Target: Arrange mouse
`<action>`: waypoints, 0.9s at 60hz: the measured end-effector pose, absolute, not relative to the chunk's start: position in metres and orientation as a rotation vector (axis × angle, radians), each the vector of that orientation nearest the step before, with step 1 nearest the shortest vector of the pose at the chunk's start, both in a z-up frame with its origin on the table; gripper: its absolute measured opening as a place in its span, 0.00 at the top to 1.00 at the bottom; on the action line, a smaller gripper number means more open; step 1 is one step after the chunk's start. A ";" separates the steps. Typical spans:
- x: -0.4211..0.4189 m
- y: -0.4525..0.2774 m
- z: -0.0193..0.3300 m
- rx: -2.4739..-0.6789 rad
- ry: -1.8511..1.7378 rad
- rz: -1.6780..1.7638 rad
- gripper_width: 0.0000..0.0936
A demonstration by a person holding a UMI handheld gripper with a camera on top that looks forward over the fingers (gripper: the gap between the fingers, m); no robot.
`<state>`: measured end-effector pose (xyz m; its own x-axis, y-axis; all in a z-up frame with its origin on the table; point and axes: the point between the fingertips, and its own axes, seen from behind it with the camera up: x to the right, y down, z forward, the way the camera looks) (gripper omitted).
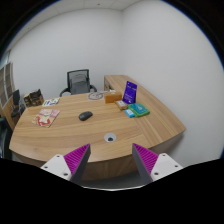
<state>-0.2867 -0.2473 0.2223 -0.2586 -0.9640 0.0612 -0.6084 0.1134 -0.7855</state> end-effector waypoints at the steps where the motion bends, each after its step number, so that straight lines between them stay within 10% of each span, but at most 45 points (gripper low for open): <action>1: -0.286 -0.246 0.222 -1.524 1.923 -0.990 0.07; 54: -0.156 -0.138 0.151 -1.678 1.727 -0.844 0.07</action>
<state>-0.1561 -0.1376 0.1507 -0.0390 -0.9990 0.0221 -0.6311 0.0075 -0.7757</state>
